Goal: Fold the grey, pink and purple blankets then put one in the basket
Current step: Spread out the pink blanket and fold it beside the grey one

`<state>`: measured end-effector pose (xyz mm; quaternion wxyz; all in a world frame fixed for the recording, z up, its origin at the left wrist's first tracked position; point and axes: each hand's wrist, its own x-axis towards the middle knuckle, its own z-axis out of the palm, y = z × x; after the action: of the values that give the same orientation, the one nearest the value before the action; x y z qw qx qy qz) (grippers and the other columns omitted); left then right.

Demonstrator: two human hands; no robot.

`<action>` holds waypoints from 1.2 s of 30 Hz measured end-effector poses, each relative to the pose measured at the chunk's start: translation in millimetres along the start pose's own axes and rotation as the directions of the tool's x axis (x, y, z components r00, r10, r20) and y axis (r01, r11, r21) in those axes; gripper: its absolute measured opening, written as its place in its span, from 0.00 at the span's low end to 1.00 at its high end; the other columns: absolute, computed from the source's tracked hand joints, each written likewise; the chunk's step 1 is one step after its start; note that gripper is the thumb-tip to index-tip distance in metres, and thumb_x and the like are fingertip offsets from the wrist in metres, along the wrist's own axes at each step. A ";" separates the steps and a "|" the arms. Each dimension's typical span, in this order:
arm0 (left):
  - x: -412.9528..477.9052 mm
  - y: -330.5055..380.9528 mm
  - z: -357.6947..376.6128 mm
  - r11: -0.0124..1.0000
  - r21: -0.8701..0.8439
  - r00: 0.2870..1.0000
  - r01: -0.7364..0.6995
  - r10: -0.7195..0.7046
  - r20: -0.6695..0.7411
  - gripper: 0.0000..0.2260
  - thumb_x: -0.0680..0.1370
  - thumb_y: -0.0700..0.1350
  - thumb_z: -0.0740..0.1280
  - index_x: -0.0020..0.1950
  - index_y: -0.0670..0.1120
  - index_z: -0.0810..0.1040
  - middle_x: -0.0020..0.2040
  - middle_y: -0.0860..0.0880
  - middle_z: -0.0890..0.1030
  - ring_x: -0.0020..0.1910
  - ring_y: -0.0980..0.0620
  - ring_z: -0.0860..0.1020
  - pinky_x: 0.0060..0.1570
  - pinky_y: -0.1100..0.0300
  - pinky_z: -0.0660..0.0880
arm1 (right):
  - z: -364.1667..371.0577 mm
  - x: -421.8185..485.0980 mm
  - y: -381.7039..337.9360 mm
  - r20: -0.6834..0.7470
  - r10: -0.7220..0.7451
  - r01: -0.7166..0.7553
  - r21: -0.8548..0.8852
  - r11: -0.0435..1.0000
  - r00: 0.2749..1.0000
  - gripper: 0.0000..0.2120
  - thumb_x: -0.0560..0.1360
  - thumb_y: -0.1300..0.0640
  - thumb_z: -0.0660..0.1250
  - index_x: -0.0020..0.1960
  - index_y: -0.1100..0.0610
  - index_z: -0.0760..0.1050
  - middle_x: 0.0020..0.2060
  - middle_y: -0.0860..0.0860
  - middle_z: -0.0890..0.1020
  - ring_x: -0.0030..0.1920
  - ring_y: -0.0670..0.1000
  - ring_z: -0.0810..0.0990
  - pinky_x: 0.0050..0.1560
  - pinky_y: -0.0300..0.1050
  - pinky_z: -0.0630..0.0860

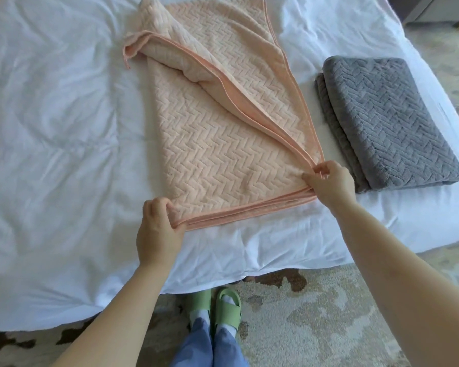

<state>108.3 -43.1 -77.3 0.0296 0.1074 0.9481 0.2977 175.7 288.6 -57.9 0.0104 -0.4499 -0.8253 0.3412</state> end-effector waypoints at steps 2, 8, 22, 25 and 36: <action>-2.0 -1.1 3.9 0.996 -0.008 0.996 0.089 -0.089 0.002 0.17 0.67 0.36 0.74 0.51 0.41 0.71 0.47 0.46 0.75 0.42 0.42 0.76 0.35 0.56 0.67 | 0.1 1.4 -6.0 0.022 0.014 -0.012 -0.080 0.997 1.000 0.16 0.72 0.48 0.72 0.53 0.59 0.77 0.48 0.54 0.76 0.46 0.54 0.74 0.46 0.44 0.69; -1.9 9.0 -4.7 1.000 -0.008 0.999 0.011 -0.011 -0.038 0.13 0.67 0.33 0.73 0.49 0.37 0.76 0.46 0.40 0.77 0.41 0.38 0.77 0.35 0.53 0.71 | -20.2 10.2 -16.2 -0.032 0.057 -0.047 0.240 0.970 0.998 0.10 0.71 0.53 0.73 0.41 0.60 0.80 0.30 0.50 0.77 0.34 0.51 0.76 0.37 0.47 0.76; -1.7 9.0 -15.0 0.980 0.098 0.985 -0.174 0.173 0.023 0.21 0.62 0.28 0.70 0.54 0.38 0.81 0.49 0.39 0.80 0.39 0.38 0.81 0.34 0.51 0.77 | -26.4 7.8 1.6 0.003 0.080 -0.073 0.441 0.895 0.997 0.10 0.70 0.59 0.73 0.33 0.57 0.76 0.30 0.53 0.78 0.37 0.52 0.79 0.45 0.45 0.82; -10.7 -1.1 -10.8 0.962 0.119 0.969 -0.246 0.240 0.063 0.20 0.63 0.31 0.68 0.54 0.38 0.81 0.50 0.39 0.81 0.38 0.40 0.82 0.31 0.52 0.78 | -15.6 0.4 20.9 0.020 0.065 -0.067 0.291 0.954 0.998 0.09 0.71 0.59 0.73 0.34 0.58 0.78 0.28 0.51 0.77 0.31 0.49 0.76 0.31 0.33 0.76; 12.9 19.1 -28.3 0.958 0.163 0.969 -0.236 0.219 0.117 0.18 0.72 0.56 0.60 0.52 0.48 0.83 0.56 0.48 0.79 0.56 0.44 0.75 0.53 0.49 0.72 | -1.4 2.4 -28.1 0.003 -0.303 0.294 -0.247 0.923 0.953 0.24 0.72 0.53 0.68 0.66 0.55 0.68 0.63 0.57 0.71 0.64 0.61 0.67 0.62 0.54 0.65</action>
<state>95.8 -40.7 -43.0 0.0317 0.2324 0.9494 0.2090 154.0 281.0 -41.5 0.0214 -0.3227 -0.9195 0.2235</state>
